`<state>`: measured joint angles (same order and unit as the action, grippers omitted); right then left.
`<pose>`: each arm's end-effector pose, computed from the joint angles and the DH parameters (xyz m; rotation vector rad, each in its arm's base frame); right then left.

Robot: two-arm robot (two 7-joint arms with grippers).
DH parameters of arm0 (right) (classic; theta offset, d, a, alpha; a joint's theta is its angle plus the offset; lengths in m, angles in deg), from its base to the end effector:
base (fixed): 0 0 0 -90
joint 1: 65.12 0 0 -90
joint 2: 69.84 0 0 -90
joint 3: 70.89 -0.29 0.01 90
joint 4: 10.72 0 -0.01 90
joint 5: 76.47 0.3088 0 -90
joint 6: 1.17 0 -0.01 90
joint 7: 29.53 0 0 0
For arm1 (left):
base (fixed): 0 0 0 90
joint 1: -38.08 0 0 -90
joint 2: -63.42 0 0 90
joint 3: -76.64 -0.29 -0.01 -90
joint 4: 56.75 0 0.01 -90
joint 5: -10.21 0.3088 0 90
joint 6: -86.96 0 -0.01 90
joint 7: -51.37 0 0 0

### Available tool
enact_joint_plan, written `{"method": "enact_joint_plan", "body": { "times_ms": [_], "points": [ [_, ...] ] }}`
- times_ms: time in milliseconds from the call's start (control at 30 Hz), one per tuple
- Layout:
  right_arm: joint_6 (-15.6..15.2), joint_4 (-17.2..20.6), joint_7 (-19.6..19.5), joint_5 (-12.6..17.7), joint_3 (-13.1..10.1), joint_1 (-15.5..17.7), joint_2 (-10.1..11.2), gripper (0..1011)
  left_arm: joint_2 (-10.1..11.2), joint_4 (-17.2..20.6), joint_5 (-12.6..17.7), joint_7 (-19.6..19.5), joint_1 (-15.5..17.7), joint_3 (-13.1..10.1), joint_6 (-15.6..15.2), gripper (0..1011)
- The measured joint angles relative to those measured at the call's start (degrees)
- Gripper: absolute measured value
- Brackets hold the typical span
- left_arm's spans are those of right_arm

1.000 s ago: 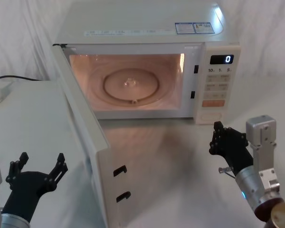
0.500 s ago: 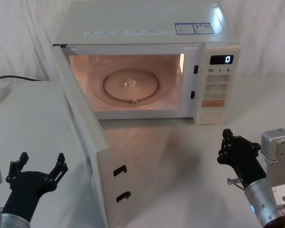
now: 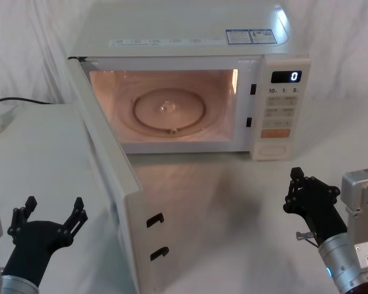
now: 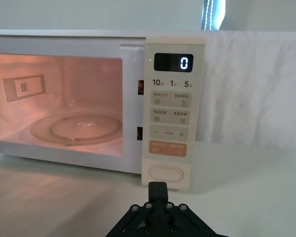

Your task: Press the button to open the microwave door with one hand; close the microwave door with the other hand.

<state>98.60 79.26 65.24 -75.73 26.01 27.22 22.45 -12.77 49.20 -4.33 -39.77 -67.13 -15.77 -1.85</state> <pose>0.3138 0.0275 -0.3128 0.0809 -0.1106 -1.3628 0.2530 0.0376 -0.2852 -0.0379 0.0139 1.4461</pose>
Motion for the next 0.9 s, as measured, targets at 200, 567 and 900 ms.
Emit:
{"method": "enact_joint_plan", "body": {
  "times_ms": [200, 567, 900],
  "points": [
    [0.0, 0.0, 0.0, 0.0, 0.0, 0.0, 0.0, 0, 0.0, 0.0, 0.0, 0.0, 0.0, 0.0, 0.0, 1001],
    [0.0, -0.1, 0.0, 0.0, 0.0, -0.1, -0.1, 0, 0.0, 0.0, 0.0, 0.0, 0.0, 0.0, 0.0, 1001],
    [-0.1, -0.1, 0.0, 0.0, 0.0, -0.1, -0.1, 0, 0.0, 0.0, 0.0, 0.0, 0.0, 0.0, 0.0, 1001]
  ]
}}
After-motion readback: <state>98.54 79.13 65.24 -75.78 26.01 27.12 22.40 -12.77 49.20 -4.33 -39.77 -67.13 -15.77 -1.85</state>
